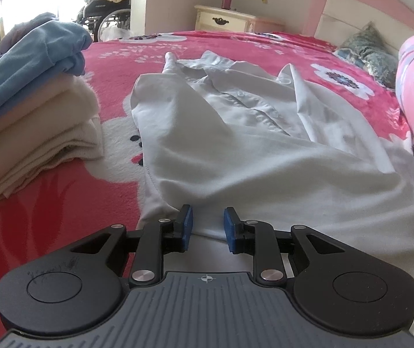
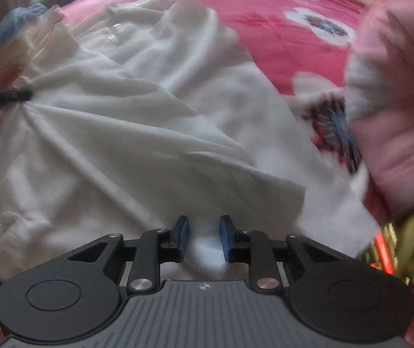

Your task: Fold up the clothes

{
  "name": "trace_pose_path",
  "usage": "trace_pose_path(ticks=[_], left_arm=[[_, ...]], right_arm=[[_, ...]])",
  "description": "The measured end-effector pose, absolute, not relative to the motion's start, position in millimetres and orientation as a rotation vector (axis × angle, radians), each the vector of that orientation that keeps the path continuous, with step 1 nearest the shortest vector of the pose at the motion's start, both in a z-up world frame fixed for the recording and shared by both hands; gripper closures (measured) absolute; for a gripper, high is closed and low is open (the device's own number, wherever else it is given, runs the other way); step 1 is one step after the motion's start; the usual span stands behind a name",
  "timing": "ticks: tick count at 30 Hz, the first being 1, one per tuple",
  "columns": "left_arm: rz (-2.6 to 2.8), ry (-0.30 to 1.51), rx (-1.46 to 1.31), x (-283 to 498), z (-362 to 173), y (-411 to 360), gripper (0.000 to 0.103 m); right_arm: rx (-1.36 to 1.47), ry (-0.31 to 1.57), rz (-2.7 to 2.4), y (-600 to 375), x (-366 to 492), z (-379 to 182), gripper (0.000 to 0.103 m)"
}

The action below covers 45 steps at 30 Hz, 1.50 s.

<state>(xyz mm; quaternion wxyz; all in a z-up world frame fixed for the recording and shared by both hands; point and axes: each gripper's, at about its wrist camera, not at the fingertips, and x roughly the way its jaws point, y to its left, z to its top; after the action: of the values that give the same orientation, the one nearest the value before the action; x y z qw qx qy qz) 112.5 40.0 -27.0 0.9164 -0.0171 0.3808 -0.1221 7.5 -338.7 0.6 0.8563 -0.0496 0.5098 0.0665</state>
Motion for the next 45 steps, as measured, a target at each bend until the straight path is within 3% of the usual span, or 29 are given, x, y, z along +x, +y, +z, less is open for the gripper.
trace_pose_path(ticks=[8, 18, 30, 37, 45], left_arm=[[-0.314, 0.713, -0.094, 87.8, 3.4, 59.3, 0.077], [-0.086, 0.754, -0.184, 140.7, -18.0, 74.3, 0.076], [-0.081, 0.732, -0.259, 148.1, -21.8, 96.2, 0.076], [-0.081, 0.730, -0.269, 135.1, -30.9, 101.3, 0.076], [-0.097, 0.695, -0.326, 130.9, -33.6, 116.0, 0.076]], right_arm=[[-0.017, 0.864, 0.272, -307.0, 30.5, 70.8, 0.078], [0.021, 0.880, 0.460, -218.8, 141.0, 24.0, 0.078], [0.102, 0.846, 0.626, -117.4, 216.0, 1.9, 0.078], [0.038, 0.871, 0.478, -90.5, 255.9, -34.2, 0.081], [0.159, 0.844, 0.576, -98.7, 260.2, 11.4, 0.077]])
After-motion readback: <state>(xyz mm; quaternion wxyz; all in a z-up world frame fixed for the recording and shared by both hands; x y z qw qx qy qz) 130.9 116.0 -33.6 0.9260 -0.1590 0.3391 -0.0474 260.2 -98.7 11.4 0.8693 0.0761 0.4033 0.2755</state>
